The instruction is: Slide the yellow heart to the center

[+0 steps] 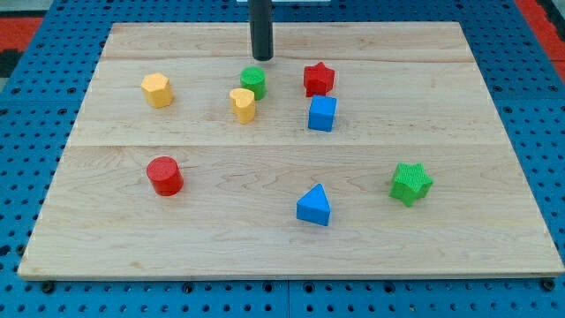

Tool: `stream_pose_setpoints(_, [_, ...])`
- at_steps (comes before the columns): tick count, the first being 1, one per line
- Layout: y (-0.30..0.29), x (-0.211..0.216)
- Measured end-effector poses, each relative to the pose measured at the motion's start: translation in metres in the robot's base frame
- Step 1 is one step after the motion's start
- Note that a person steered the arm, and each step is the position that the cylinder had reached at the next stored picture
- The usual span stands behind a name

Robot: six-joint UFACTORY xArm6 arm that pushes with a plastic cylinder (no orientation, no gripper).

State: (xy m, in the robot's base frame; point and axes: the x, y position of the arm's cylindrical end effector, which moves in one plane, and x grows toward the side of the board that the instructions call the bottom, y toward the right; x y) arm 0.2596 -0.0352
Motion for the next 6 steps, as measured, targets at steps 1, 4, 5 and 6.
stream_pose_setpoints(1, [-0.051, 0.054])
stream_pose_setpoints(4, [-0.006, 0.104])
stream_pose_setpoints(5, [-0.006, 0.082])
stream_pose_setpoints(6, [-0.011, 0.126])
